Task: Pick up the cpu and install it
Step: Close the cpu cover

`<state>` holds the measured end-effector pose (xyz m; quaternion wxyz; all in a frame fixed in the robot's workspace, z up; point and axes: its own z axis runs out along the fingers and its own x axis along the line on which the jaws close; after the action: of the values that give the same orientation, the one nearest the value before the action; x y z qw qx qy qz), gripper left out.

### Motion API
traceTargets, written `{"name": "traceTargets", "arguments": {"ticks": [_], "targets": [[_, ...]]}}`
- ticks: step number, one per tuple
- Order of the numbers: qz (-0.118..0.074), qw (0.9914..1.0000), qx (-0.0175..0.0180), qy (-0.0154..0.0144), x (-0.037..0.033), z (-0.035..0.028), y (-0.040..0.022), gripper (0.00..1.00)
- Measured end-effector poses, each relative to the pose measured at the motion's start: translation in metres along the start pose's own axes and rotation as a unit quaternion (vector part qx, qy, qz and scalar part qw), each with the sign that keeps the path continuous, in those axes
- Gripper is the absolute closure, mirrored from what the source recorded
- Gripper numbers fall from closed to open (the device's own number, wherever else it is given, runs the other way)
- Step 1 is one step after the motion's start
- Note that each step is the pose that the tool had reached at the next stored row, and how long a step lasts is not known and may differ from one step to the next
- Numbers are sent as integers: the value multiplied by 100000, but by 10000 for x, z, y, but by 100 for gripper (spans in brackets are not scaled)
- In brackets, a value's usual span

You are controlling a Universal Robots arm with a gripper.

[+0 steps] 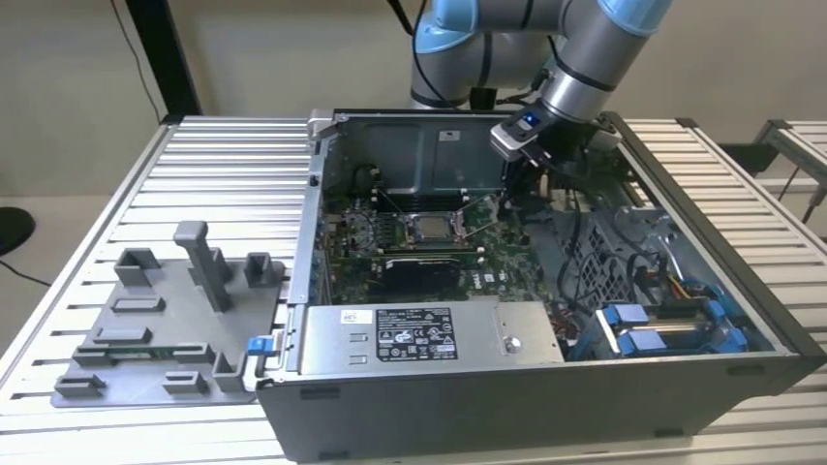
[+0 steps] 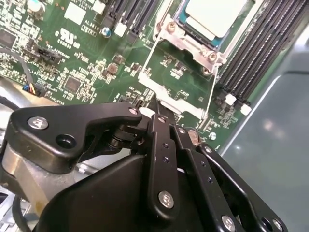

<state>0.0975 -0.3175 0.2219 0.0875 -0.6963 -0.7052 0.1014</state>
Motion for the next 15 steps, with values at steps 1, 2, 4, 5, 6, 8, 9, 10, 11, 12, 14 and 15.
{"name": "traceTargets", "arguments": {"ticks": [1,2,4,5,6,8,9,10,11,12,14,15], "targets": [[34,100000,111,16,-2,-22,-6,100],[72,100000,220,32,-4,-38,-10,100],[188,99998,511,69,-7,-56,-17,100],[238,99998,633,84,-8,-60,-18,100],[294,99997,758,102,-9,-64,-21,100],[354,99995,952,119,-10,-75,-29,100],[380,99994,1014,128,-11,-85,-34,100],[395,99993,1083,132,-13,-94,-40,100],[400,99992,1153,138,-14,-99,-46,100],[407,99991,1252,141,-14,-101,-53,100],[398,99987,1551,153,-15,-103,-65,100],[395,99984,1747,152,-15,-103,-72,100]]}}
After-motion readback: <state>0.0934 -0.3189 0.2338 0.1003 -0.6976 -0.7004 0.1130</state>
